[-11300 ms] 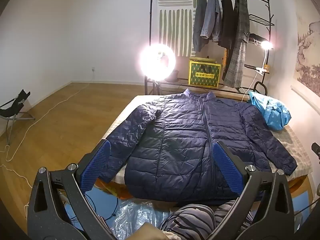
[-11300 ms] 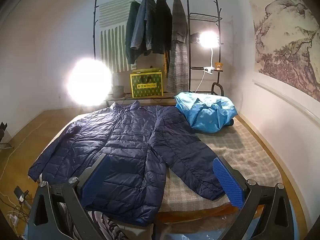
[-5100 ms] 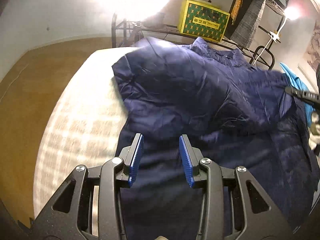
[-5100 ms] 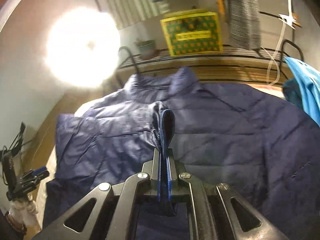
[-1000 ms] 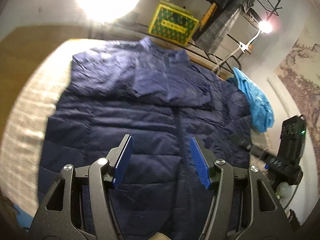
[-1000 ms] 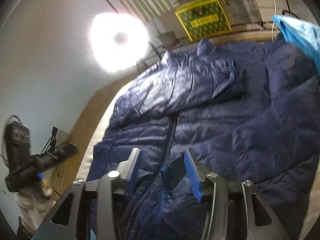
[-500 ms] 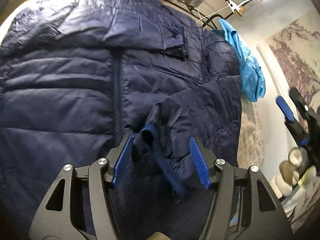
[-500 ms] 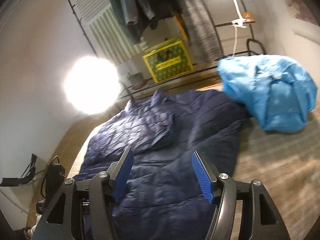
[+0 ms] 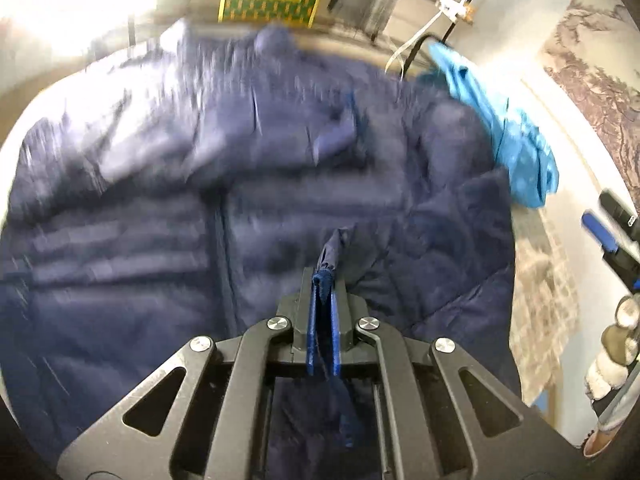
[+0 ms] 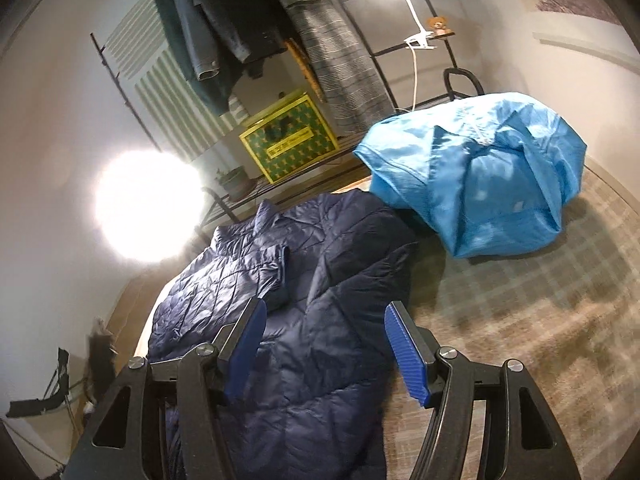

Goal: Fold large clothes

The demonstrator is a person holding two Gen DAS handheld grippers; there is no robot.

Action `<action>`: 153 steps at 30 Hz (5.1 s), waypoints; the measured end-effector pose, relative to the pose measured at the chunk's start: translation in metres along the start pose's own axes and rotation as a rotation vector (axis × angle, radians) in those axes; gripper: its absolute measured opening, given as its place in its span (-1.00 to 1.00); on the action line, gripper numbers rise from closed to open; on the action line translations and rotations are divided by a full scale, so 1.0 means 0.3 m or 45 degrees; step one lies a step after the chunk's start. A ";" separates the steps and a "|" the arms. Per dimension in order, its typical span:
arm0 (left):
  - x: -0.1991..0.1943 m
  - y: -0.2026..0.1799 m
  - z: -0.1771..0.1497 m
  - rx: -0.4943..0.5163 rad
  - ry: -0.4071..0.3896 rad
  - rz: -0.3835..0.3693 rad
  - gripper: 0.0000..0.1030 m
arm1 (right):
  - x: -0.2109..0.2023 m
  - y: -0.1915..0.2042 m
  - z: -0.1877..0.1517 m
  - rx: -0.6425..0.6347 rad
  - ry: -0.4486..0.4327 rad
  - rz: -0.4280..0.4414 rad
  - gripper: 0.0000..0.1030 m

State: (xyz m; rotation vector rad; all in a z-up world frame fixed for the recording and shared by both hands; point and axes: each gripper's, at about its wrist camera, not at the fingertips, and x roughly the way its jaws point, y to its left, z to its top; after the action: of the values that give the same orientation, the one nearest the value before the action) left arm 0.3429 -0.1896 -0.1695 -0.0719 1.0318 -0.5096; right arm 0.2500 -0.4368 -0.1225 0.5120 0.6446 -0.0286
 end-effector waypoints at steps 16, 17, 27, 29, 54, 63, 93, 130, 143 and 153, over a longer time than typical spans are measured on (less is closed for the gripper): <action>-0.032 0.607 0.328 -0.217 -0.236 0.297 -0.94 | 0.294 0.029 -0.104 -0.128 0.287 -0.139 0.23; -0.018 0.625 0.333 -0.214 -0.235 0.321 -0.94 | 0.313 0.033 -0.113 -0.143 0.306 -0.151 0.22; -0.008 0.718 0.430 -0.169 -0.344 0.364 -0.94 | 0.479 0.019 -0.196 -0.234 0.431 -0.300 -0.07; 0.029 0.764 0.467 -0.204 -0.322 0.363 -0.94 | 0.482 0.025 -0.185 -0.223 0.431 -0.311 -0.34; -0.104 0.889 0.379 -0.224 -0.324 0.463 0.00 | 0.410 0.131 -0.122 -0.327 0.270 -0.296 -0.16; -0.476 0.923 0.074 -0.253 -0.341 0.368 0.00 | 0.178 0.190 -0.127 -0.405 0.056 -0.162 0.33; -0.578 1.047 -0.925 -0.744 0.047 -0.136 0.25 | -0.275 -0.111 -0.644 -0.269 0.422 0.039 0.47; -0.629 0.912 -0.960 -0.647 -0.106 -0.341 -0.86 | -0.182 -0.051 -0.767 -0.128 0.608 0.431 -0.87; -0.809 0.870 -0.724 -0.652 -0.342 -0.412 -0.90 | -0.334 -0.012 -0.538 -0.002 0.358 0.536 -0.93; -0.892 0.817 -0.413 -0.547 -0.460 -0.349 -0.91 | -0.367 0.208 -0.227 -0.226 0.228 0.406 -0.93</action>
State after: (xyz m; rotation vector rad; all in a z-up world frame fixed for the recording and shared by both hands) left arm 0.2211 0.1655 -0.0912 -0.6712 0.7629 -0.4920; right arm 0.1342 -0.3649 -0.0768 0.4430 0.7261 0.3756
